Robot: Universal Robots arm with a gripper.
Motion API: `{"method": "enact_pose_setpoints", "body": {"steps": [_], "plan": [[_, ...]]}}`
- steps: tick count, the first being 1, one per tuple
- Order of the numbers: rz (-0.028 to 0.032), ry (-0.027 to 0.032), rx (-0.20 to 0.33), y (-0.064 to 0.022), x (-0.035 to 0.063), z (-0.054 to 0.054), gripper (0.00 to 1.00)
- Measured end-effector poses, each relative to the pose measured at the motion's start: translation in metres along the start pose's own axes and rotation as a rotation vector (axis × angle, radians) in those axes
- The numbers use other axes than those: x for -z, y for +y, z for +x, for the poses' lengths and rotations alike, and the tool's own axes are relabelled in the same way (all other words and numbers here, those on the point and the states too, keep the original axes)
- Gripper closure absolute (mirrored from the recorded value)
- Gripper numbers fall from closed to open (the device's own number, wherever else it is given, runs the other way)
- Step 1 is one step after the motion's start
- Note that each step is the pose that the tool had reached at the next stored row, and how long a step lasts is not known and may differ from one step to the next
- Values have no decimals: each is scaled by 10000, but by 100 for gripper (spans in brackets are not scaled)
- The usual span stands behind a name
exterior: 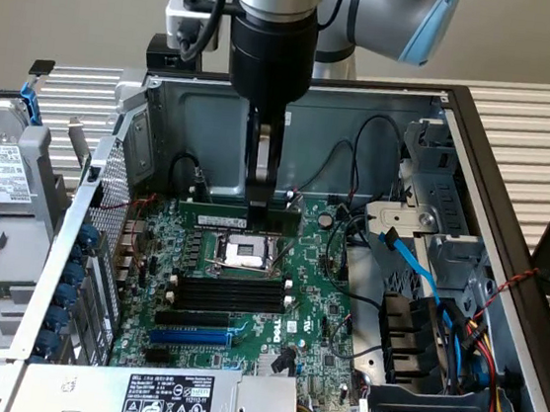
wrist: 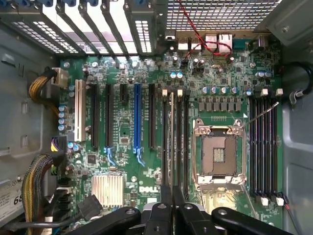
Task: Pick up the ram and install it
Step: 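Insert the ram into the slot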
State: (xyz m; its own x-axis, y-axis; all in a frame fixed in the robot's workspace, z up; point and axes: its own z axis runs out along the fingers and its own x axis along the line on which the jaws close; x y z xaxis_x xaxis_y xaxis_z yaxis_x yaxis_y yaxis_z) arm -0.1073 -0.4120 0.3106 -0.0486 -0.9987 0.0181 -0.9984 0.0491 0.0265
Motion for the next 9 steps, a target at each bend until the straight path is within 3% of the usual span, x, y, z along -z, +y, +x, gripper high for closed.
{"method": "enact_pose_setpoints", "body": {"steps": [9], "plan": [[55, -3, -15, -2, -146, -31, 87]]}}
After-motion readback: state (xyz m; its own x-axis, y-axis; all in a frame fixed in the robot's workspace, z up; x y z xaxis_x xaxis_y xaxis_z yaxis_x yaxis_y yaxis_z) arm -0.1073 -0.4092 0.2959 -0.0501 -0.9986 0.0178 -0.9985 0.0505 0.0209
